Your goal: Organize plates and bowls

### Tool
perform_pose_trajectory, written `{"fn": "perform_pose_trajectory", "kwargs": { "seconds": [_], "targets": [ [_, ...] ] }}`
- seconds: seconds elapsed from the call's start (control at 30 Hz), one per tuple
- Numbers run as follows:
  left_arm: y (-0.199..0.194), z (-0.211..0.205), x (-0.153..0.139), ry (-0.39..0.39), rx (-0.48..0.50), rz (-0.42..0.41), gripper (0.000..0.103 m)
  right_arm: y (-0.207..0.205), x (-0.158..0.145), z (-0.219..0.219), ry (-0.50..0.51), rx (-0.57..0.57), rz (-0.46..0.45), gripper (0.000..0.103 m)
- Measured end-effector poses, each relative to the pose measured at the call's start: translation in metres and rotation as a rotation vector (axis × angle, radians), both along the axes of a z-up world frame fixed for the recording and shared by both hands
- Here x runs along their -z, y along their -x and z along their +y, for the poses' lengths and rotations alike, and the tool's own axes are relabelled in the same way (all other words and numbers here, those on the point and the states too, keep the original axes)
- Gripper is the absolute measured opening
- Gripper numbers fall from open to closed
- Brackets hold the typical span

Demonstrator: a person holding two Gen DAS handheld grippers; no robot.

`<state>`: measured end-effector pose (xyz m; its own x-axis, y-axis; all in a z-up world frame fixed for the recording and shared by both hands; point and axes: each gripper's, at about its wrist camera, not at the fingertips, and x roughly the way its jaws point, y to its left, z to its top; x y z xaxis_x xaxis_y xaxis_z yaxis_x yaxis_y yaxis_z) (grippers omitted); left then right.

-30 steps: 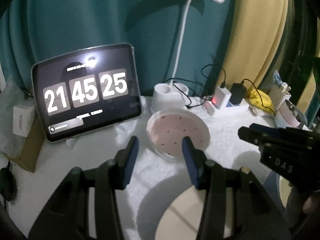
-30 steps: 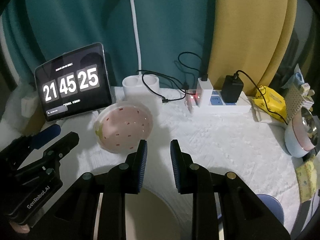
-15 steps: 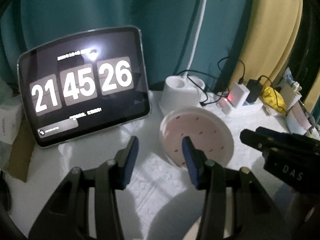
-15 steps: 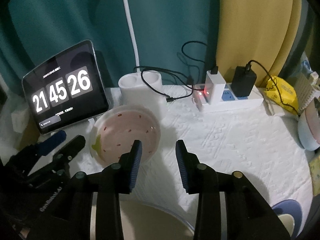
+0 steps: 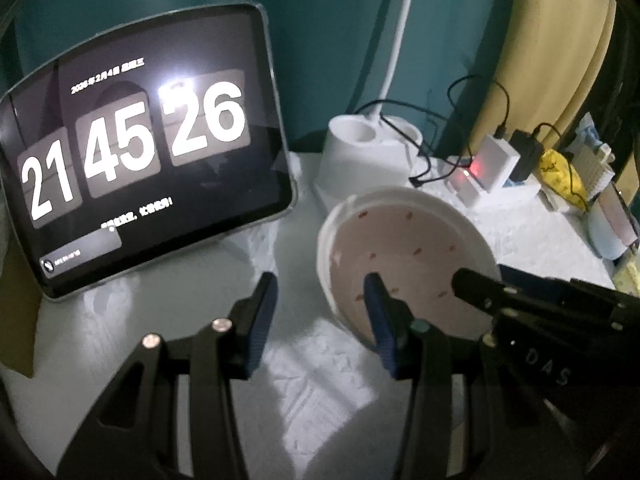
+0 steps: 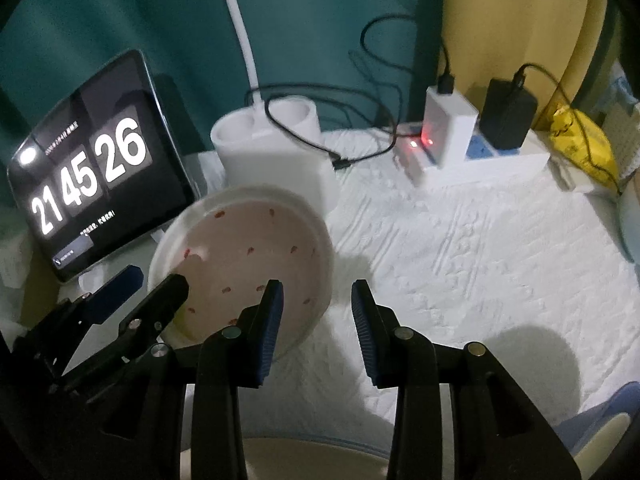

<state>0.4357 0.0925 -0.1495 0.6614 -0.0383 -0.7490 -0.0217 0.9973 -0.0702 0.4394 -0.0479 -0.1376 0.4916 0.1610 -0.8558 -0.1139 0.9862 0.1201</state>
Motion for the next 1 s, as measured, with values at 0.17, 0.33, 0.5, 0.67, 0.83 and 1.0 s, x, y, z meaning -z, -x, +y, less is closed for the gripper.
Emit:
{"fn": "perform_pose_trajectory", "kwargs": {
  "seconds": [0.17, 0.33, 0.5, 0.67, 0.83, 1.0],
  "targets": [
    [-0.005, 0.0, 0.007, -0.001, 0.013, 0.015, 0.046, -0.006, 0.015, -0.002, -0.04, 0.03, 0.029, 0.037],
    [-0.007, 0.001, 0.009, -0.002, 0.016, 0.002, 0.045, -0.007, 0.029, -0.002, -0.07, 0.052, 0.044, 0.037],
    [-0.011, -0.001, 0.016, 0.017, 0.044, 0.026, 0.032, -0.006, 0.041, 0.002, -0.095, 0.031, 0.061, 0.028],
    [-0.011, -0.004, 0.017, 0.029, 0.082, 0.035, 0.019, -0.002, 0.041, 0.01, -0.095, 0.012, 0.033, 0.02],
    [-0.007, -0.003, 0.016, 0.03, 0.083, 0.029, 0.019, 0.001, 0.042, 0.015, -0.086, 0.009, 0.022, 0.02],
    [-0.002, -0.002, 0.011, 0.031, 0.08, 0.013, 0.019, 0.005, 0.038, 0.015, -0.089, 0.009, 0.009, 0.02]
  ]
}}
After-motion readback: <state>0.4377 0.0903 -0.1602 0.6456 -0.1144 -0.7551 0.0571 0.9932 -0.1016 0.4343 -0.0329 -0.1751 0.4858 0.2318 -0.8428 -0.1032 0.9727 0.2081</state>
